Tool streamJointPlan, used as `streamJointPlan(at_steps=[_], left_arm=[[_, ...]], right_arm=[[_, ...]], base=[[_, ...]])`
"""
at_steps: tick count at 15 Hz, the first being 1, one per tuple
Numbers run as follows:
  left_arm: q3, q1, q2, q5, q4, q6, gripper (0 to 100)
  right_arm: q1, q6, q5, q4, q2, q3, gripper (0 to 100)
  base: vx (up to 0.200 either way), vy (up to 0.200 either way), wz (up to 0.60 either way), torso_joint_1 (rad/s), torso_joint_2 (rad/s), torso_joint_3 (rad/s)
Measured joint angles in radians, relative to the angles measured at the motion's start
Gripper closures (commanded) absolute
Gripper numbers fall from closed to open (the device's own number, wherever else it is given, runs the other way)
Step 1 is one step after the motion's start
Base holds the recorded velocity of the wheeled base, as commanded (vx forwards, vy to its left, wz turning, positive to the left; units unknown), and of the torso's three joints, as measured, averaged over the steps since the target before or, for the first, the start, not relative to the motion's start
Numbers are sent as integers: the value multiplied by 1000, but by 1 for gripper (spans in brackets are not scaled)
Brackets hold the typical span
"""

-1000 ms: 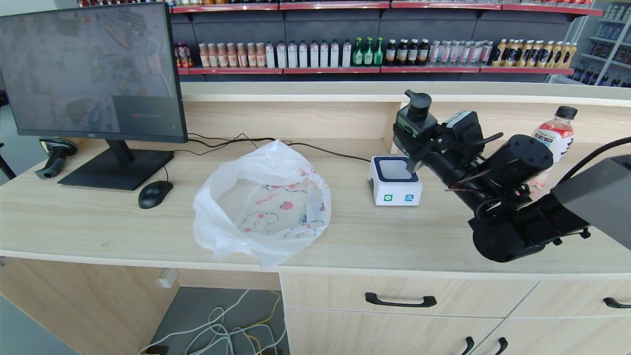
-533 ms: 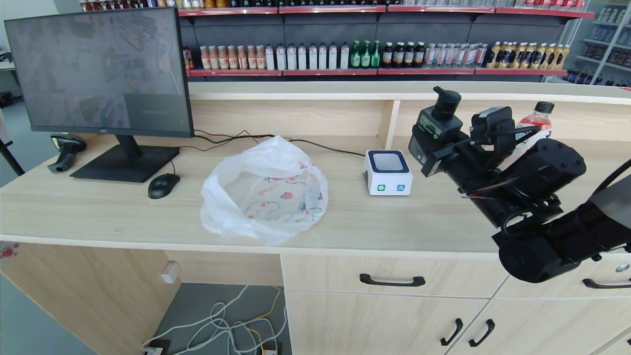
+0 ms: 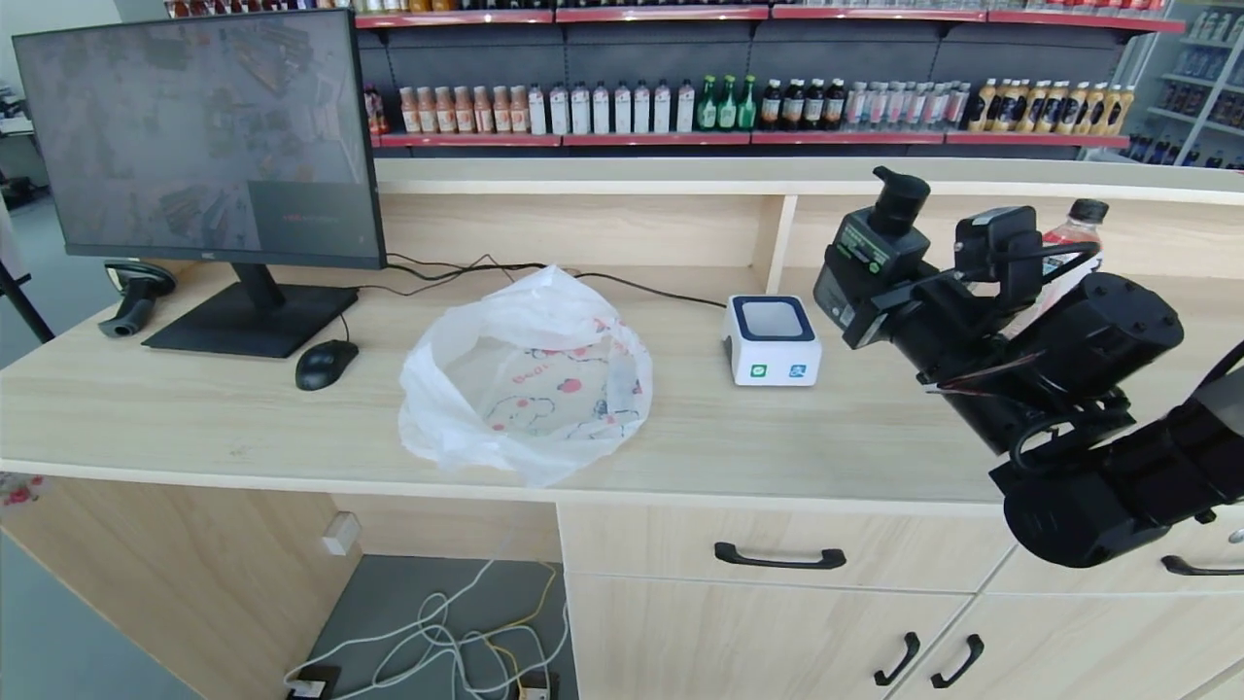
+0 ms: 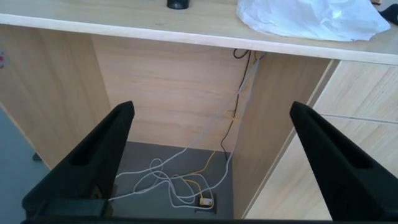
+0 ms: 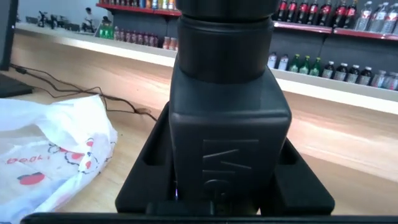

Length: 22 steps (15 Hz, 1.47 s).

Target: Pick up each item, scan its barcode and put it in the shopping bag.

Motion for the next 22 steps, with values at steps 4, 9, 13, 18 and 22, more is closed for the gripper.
streamJointPlan(at_steps=[4,9,13,18,22], left_arm=[[0,0,0,0,0,0,0],[0,0,0,0,0,0,0],[0,-1,0,0,1,0,0],[0,0,0,0,0,0,0],[0,0,0,0,0,0,0]], right_arm=[[29,10,2,3,-9,3,100],[64,31,2,3,-9,5,100],[66,35,3,3,9,34,100],[55,35,2,3,70,37,100],[32,36,1,3,129,5,100]], base=[[0,0,600,8,5,0],[0,0,480,2,0,2],[0,0,0,0,0,0],[0,0,0,0,0,0],[0,0,0,0,0,0]])
